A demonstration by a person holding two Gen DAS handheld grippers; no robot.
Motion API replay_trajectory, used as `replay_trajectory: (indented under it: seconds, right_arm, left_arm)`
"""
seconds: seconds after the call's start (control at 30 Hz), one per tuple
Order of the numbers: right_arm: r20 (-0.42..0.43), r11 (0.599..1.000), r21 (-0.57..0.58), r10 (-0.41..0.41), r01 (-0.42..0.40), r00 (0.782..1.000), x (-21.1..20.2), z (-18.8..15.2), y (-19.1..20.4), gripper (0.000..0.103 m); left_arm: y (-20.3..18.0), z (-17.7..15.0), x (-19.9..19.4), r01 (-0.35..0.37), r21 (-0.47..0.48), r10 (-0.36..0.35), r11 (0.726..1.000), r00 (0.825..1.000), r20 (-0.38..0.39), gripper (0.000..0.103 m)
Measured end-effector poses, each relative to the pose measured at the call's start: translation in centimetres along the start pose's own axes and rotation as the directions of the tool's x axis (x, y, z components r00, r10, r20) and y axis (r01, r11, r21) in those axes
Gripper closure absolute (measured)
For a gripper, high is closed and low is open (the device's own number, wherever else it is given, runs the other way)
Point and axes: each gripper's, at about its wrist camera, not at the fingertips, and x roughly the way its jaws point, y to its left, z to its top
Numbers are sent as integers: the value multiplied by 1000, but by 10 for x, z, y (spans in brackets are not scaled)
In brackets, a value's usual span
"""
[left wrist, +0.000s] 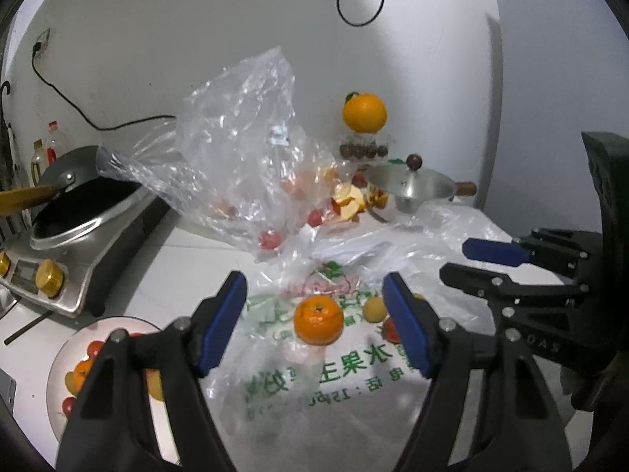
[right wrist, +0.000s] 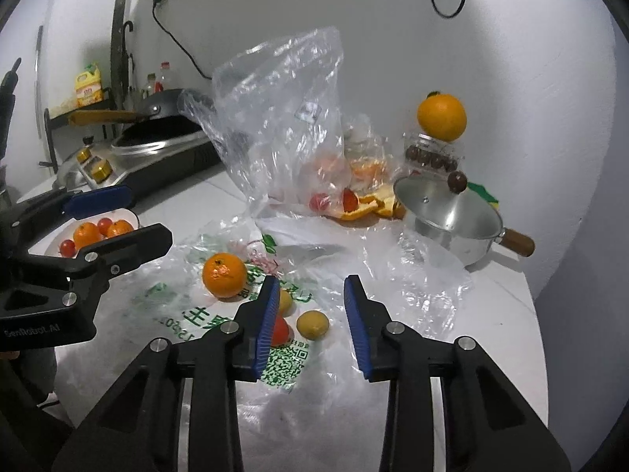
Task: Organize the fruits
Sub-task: 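Move both open grippers back over the fruit on the bag, then grasp a mandarin with the left gripper while the right grasps a small yellow fruit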
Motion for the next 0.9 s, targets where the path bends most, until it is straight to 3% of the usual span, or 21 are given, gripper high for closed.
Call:
replay_trajectory:
  seconds: [0.53,0.63,0.8,0.9]
  right_arm:
    - [-180,1000,22,24,-20,983,63,-10,-7,70]
    - [-209,999,23,28,-24,978,68,-13,-7,74]
    - [-225,999,12,33,-31,974,72,-15,-5,74]
    - [-226,999,19,39,-36,973,73,-14,-6,74]
  left_arm:
    - [-2,-10,67,48,37,-42,998,986,-158,31]
    - [-2,-12,75,63,36,-55,997,980,-190,38]
    - [-1,-13,88,63,21,-56,998,968,-245,39]
    - [-1,-15,94,76,19,-67,997,957,-283,47]
